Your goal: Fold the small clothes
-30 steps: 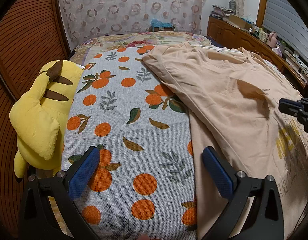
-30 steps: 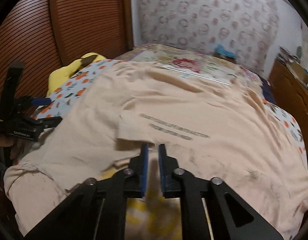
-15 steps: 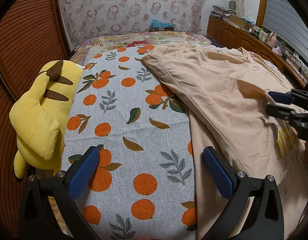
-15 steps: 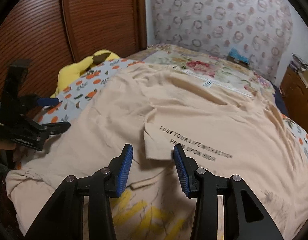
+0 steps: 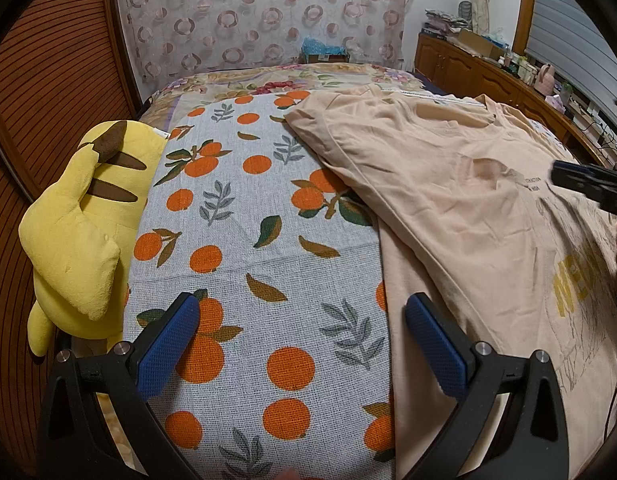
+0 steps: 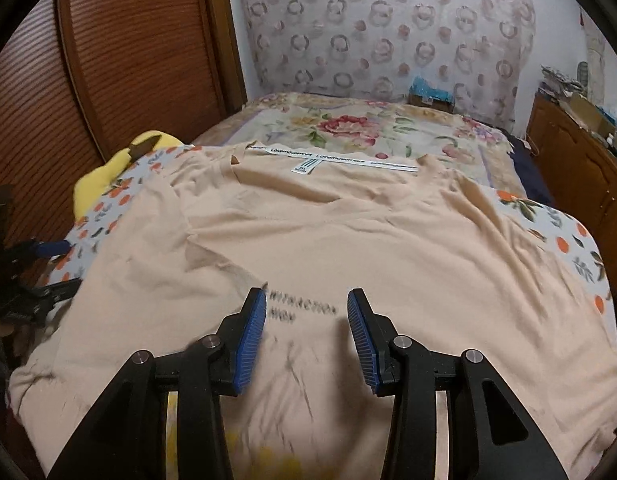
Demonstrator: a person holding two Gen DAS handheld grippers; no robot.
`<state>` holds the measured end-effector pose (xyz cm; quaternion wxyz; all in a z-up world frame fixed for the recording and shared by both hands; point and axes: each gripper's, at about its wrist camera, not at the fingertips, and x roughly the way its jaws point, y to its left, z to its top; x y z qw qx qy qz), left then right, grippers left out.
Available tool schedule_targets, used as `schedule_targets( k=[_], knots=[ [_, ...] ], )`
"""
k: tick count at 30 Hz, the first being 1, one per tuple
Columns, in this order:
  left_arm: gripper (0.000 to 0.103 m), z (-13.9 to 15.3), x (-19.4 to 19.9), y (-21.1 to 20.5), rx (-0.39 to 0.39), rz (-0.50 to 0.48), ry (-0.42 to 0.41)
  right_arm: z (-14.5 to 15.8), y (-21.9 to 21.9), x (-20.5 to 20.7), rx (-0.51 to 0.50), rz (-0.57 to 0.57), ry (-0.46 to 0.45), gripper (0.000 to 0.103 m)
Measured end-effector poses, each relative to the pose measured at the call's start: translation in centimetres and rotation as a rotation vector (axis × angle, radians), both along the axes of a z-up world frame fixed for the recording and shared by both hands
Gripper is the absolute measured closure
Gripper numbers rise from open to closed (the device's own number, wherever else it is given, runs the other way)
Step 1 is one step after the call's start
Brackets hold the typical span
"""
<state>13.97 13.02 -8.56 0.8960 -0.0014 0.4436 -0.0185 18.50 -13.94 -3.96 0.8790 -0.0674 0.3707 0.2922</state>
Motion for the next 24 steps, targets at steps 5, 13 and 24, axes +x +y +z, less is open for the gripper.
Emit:
schedule_targets(
  k=[5, 13, 24],
  knots=[
    [0.0, 0.0, 0.0, 0.0, 0.0, 0.0, 0.0, 0.5, -4.3, -3.8, 0.068, 0.006, -0.016, 0.059],
    [0.0, 0.0, 0.0, 0.1, -0.001, 0.004, 0.0, 0.3, -10.8, -8.4, 0.014, -0.052, -0.065, 0.047],
    [0.002, 0.1, -0.2, 0.2, -0.004, 0.01, 0.004, -2.6, -18.2, -11.1, -0.028, -0.224, 0.004, 0.043]
  ],
)
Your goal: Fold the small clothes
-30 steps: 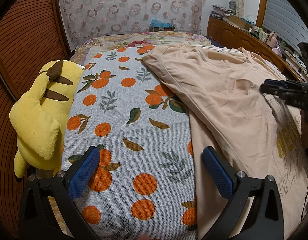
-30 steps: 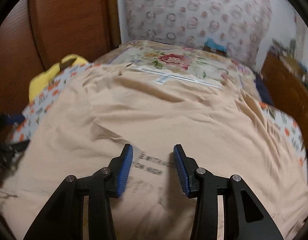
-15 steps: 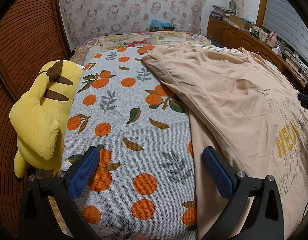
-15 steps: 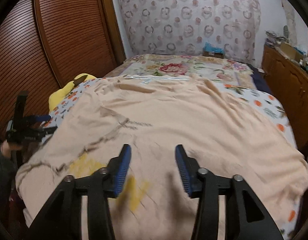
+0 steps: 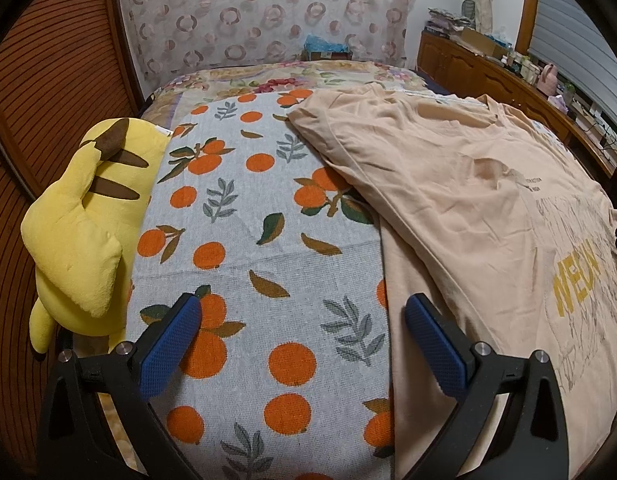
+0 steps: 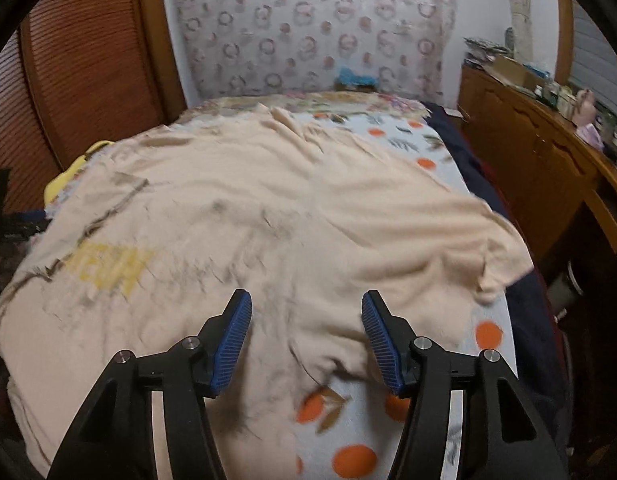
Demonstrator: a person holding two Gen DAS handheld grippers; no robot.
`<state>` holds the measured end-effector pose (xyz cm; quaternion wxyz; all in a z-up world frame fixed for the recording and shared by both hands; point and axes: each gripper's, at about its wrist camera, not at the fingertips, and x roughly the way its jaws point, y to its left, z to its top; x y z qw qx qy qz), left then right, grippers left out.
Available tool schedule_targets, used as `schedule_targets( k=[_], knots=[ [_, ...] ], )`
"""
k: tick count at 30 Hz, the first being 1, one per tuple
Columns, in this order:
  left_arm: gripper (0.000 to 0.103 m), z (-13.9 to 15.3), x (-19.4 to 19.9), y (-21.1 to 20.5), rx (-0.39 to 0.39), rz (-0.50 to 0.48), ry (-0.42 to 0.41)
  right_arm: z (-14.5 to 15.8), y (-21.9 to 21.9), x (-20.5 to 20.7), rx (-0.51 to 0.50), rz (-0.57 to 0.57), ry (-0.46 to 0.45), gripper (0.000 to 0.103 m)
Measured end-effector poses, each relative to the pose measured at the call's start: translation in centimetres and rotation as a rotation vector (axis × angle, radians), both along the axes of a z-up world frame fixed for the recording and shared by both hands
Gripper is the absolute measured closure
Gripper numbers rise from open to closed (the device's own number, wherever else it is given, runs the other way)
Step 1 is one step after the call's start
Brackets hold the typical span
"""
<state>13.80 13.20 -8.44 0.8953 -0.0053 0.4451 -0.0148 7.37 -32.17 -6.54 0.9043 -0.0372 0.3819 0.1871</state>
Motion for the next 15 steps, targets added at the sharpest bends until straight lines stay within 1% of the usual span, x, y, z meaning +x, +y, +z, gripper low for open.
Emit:
schedule_targets(
  k=[2, 3, 4, 5, 6, 7, 8, 9, 10, 11, 15],
  knots=[
    [0.01, 0.5, -0.5, -0.3, -0.024, -0.006, -0.031, -0.1, 0.2, -0.3, 0.005, -0.005, 0.011, 0.043],
    [0.012, 0.8, -0.7, -0.5, -0.036, -0.008, -0.049, 0.0, 0.7, -0.3, 0.006, -0.007, 0.006, 0.043],
    [0.018, 1.2, -1.0, -0.7, -0.053, -0.015, -0.07, 0.3, 0.9, -0.2, 0.002, -0.012, 0.005, 0.043],
    [0.027, 1.6, -1.0, -1.0, -0.069, -0.024, -0.081, 0.4, 1.2, 0.0, -0.004, -0.015, 0.004, 0.043],
    [0.034, 1.8, -0.9, -1.2, -0.085, -0.033, -0.085, 0.6, 1.3, -0.1, -0.01, -0.016, 0.0, 0.043],
    [0.047, 2.0, -0.8, -1.6, -0.113, -0.048, -0.086, 0.7, 1.5, 0.1, -0.021, -0.016, -0.003, 0.043],
    [0.055, 2.2, -0.6, -1.9, -0.132, -0.056, -0.084, 0.7, 1.7, 0.1, -0.034, -0.016, -0.006, 0.043],
    [0.058, 2.2, -0.4, -2.2, -0.145, -0.062, -0.082, 0.7, 2.1, 0.4, -0.045, -0.016, -0.01, 0.043],
    [0.066, 2.3, -0.2, -2.6, -0.157, -0.072, -0.079, 0.6, 2.4, 0.6, -0.052, -0.016, -0.012, 0.043],
    [0.068, 2.3, 0.1, -3.1, -0.163, -0.082, -0.073, 0.6, 2.6, 0.6, -0.057, -0.017, -0.013, 0.043],
    [0.068, 1.4, 1.3, -4.7, -0.158, -0.1, -0.022, 0.5, 2.9, 0.7, -0.062, -0.016, -0.015, 0.043]
  ],
)
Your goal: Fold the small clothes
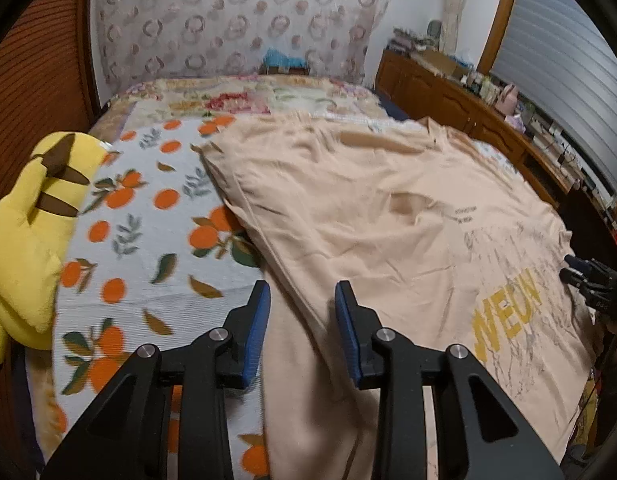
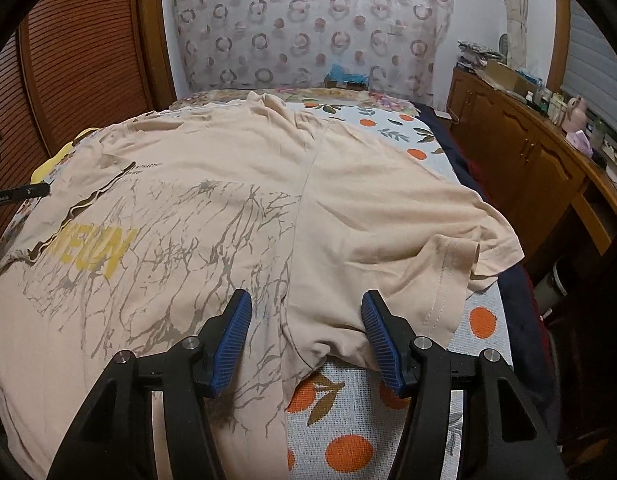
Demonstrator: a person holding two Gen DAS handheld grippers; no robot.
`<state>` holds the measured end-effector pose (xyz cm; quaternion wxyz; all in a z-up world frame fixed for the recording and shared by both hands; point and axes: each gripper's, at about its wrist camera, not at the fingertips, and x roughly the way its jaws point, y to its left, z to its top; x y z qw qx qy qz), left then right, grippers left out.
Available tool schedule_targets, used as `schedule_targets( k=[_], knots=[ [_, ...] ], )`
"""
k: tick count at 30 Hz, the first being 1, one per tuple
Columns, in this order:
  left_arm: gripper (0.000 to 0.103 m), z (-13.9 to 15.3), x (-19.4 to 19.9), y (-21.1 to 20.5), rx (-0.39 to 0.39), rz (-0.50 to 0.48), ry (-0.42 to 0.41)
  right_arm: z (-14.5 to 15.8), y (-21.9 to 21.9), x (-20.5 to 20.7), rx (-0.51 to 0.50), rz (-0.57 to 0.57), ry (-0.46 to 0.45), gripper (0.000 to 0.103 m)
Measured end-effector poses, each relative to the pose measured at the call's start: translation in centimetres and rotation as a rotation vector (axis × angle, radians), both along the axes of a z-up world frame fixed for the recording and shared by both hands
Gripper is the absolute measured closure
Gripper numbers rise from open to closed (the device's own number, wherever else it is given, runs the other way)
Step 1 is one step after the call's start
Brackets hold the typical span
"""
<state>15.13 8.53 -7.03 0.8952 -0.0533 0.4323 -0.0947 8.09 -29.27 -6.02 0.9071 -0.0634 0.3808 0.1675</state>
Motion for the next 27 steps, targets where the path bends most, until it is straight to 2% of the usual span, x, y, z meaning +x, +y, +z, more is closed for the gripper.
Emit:
schedule_targets(
  k=[3, 5, 9, 14, 21, 24, 27],
  knots=[
    [0.069, 0.0, 0.3, -0.5, 0.013, -0.001, 0.004, 0.0, 0.0, 0.0, 0.004, 0.0, 0.0, 0.043],
    [0.097, 0.1, 0.3, -0.5, 0.009, -0.006, 0.005, -0.1, -0.1, 0.0, 0.008, 0.0, 0.0, 0.043],
    [0.098, 1.0, -0.2, 0.0, 0.034, 0.006, -0.027, -0.1, -0.1, 0.1, 0.014, 0.001, 0.001, 0.043],
    [0.098, 2.8, 0.1, 3.5, 0.061, 0.088, -0.056, -0.2, -0.2, 0.1, 0.015, 0.001, 0.001, 0.043],
    [0.098, 2.7, 0.6, 6.6, 0.111, 0.142, -0.007, -0.2, -0.3, 0.2, 0.013, 0.001, 0.001, 0.043],
    [0.098, 2.9, 0.2, 6.8, 0.08, 0.142, -0.019, -0.2, -0.3, 0.2, 0.008, 0.001, 0.001, 0.043],
    [0.081, 3.6, -0.6, 6.3, 0.071, 0.134, -0.064, -0.2, -0.3, 0.2, 0.004, 0.001, 0.0, 0.043]
  ],
)
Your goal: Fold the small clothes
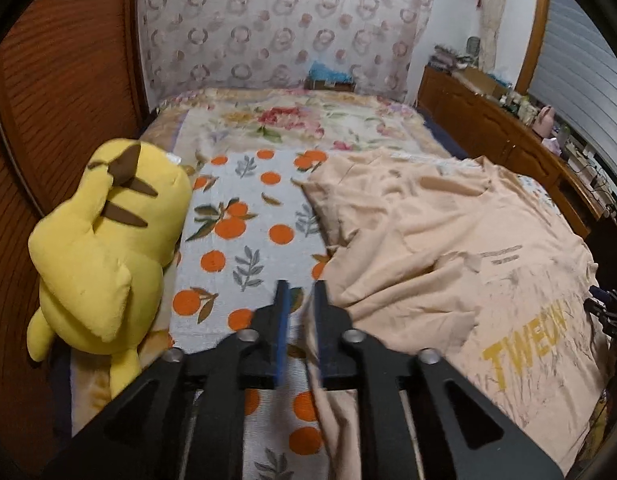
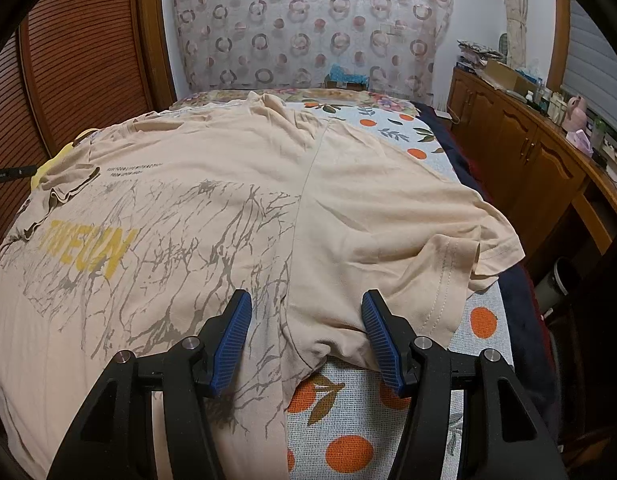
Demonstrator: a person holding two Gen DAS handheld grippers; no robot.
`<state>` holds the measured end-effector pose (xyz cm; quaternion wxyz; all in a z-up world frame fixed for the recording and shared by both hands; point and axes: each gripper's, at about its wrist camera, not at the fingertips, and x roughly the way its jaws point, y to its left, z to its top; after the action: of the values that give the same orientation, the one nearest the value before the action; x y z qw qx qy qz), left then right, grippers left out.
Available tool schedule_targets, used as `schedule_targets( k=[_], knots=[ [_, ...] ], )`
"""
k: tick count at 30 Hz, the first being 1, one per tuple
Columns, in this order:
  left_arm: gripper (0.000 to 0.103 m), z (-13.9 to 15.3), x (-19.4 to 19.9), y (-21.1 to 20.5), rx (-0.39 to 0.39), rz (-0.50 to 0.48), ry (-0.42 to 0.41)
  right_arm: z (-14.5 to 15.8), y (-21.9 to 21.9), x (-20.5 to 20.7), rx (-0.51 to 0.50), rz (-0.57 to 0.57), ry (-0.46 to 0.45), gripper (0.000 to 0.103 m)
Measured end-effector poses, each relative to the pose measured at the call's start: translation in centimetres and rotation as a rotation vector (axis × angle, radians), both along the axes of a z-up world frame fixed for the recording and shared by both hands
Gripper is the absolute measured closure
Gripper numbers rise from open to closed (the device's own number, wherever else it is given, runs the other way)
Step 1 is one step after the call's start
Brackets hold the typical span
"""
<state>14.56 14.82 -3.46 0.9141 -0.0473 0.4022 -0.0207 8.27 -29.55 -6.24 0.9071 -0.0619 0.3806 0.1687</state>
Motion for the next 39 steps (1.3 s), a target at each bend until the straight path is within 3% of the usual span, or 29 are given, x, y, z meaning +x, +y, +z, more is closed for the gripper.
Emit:
schedule_targets(
  k=[2, 4, 5, 7, 13, 20, 29, 39],
  knots=[
    [0.058, 0.6, -0.7, -0.9, 0.005, -0.026, -0.048, 0.0, 0.0, 0.0, -0.001, 0.0, 0.0, 0.043],
    [0.047, 1.0, -1.3, -2.0, -0.01, -0.057, -0.085, 0.0, 0.1, 0.0, -0.003, 0.0, -0.001, 0.043],
    [0.035, 1.2, -1.4, -2.6, -0.019, -0.07, -0.09, 0.0, 0.1, 0.0, -0.003, 0.0, -0.001, 0.043],
    [0.023, 1.2, -1.7, -3.9, -0.037, -0.099, -0.099, 0.0, 0.1, 0.0, -0.004, 0.0, -0.001, 0.043],
    [0.022, -0.1, -1.7, -8.9, -0.045, -0.188, -0.075, 0.0, 0.1, 0.0, -0.006, 0.0, -0.001, 0.043],
    [0.022, -2.0, -1.2, -12.8, -0.04, -0.225, -0.031, 0.0, 0.1, -0.1, -0.003, 0.0, -0.001, 0.043],
    [0.022, -2.3, -2.1, -14.7, -0.011, -0.221, -0.066, 0.0, 0.1, -0.1, -0.003, 0.0, -0.002, 0.043],
    [0.022, -2.9, -1.6, -16.3, 0.037, -0.243, -0.031, 0.2, -0.7, 0.2, 0.034, -0.007, 0.006, 0.043]
  ],
)
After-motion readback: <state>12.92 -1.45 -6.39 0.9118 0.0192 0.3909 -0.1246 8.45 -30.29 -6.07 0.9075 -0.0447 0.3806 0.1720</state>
